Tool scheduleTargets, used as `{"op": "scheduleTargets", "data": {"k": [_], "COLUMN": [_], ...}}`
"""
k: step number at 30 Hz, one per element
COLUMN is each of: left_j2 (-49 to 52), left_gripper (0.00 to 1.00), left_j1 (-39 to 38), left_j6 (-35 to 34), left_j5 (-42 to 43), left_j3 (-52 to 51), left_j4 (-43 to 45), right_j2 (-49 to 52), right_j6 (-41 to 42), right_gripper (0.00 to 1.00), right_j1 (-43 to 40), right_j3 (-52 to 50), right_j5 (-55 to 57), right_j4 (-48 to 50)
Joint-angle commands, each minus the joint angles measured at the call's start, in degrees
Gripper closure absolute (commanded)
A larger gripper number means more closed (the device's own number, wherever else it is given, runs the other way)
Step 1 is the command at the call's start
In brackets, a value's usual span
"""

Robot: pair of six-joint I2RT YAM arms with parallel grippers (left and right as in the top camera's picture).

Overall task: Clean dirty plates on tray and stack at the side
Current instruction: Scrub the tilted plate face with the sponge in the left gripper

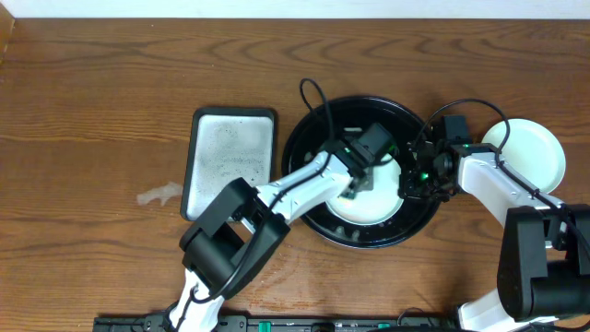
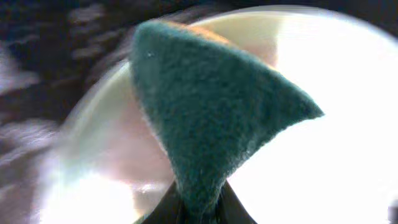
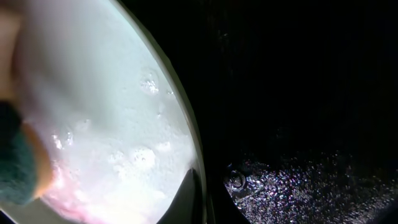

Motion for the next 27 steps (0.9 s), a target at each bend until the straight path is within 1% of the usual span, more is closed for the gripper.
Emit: {"op": "scheduleTargets", "data": {"k": [1,4,10,12,14,15,16,20,22,25,27], "left_j2": [3.32,3.34,3.39,3.39,3.39,3.39,3.39,3.17,2.78,1.73,0.55], "left_gripper": [0.92,0.92,0.92,0.92,0.92,0.92,0.92,0.93,0.93,0.93,0.93], "left_j1": [-0.55,-2.1,-3.19,-2.54,-1.64,-0.98,-0.55,1.64,2.6,3.34,3.39], "left_j6": [-1.31,-2.78,-3.26,-2.8,0.28,2.16,2.47,2.51,2.51,2.54,2.6], "left_j5": [19.37,22.32,22.36,22.05,20.79,18.43,15.65,0.33,-5.53,-10.54,-10.88], "left_j3": [-1.11,-1.11,-1.11,-1.11,-1.11,-1.11,-1.09,-0.76,-0.02,2.01,3.23], "left_j4": [5.95,8.24,6.01,4.04,1.38,-1.11,-3.3,-13.09,-16.94,-21.09,-21.9], "right_j2": [1.57,1.57,1.57,1.57,1.57,1.57,1.57,1.57,1.57,1.57,1.57], "right_j6": [-1.53,-1.53,-1.53,-1.53,-1.53,-1.53,-1.53,-1.57,-1.97,-1.97,-1.97], "right_gripper": [0.99,0.99,0.99,0.99,0.99,0.99,0.99,0.99,0.99,0.99,0.99], "right_j1": [-0.57,-0.55,-0.57,-0.57,-0.57,-0.57,-0.57,-0.57,-0.57,-0.57,-0.57], "right_j3": [-0.85,-0.85,-0.85,-0.85,-0.85,-0.85,-0.85,-0.85,-0.85,-0.85,-0.85], "right_j5": [7.23,7.23,7.23,7.23,7.23,7.23,7.23,7.23,7.23,7.26,7.26], "right_j4": [-0.24,-0.26,-0.35,-0.39,-0.44,-0.42,-0.42,-0.39,-0.39,-0.39,-0.39]}}
